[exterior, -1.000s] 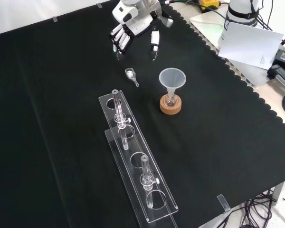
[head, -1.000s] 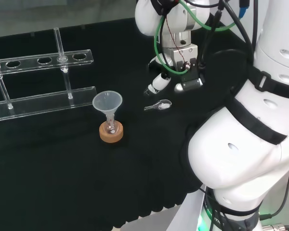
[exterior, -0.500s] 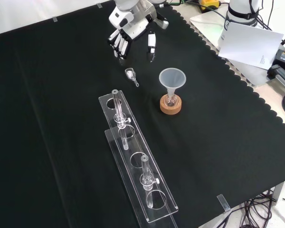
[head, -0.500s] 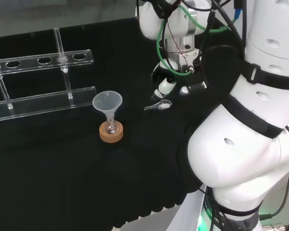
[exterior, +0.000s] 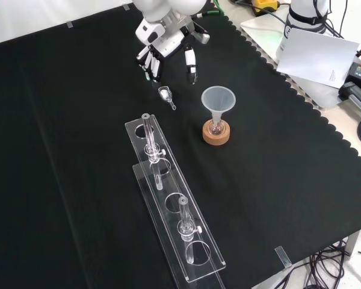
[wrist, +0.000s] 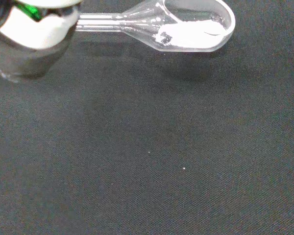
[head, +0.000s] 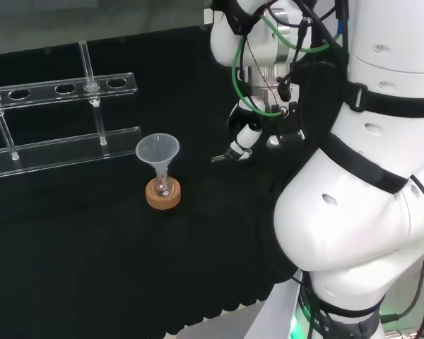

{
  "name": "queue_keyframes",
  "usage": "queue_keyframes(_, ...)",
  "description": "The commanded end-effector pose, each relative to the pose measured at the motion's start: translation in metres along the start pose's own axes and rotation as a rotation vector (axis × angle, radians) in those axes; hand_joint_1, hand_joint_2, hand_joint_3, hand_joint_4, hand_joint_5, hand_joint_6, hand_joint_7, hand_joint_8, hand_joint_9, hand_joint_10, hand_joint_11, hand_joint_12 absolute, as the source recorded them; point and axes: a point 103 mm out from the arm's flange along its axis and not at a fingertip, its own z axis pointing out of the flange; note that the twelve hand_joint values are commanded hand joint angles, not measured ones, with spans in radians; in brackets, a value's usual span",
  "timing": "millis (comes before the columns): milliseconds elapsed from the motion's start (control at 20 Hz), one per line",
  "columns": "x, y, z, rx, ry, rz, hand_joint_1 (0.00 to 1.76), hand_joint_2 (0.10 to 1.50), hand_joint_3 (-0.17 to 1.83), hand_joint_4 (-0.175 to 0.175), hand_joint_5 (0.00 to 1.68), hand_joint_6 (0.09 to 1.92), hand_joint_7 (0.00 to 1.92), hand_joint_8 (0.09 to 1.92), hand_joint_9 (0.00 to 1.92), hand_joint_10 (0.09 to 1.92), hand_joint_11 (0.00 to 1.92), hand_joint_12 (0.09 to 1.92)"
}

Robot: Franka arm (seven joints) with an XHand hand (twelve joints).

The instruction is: Pick up the weighing funnel.

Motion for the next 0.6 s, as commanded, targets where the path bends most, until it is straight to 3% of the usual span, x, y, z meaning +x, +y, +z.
queue_keyframes(50,-0.006,0.016,0.01,0.011,0.014,0.001,0.85,0.55,0.52,0.103,0.8,0.09,0.91,0.38,0.59,0.48,0.03,1.54)
queue_keyframes(600,-0.026,0.041,0.014,0.024,0.002,-0.026,0.9,0.52,0.67,0.119,0.91,0.19,0.93,0.38,0.62,0.45,0.04,1.53)
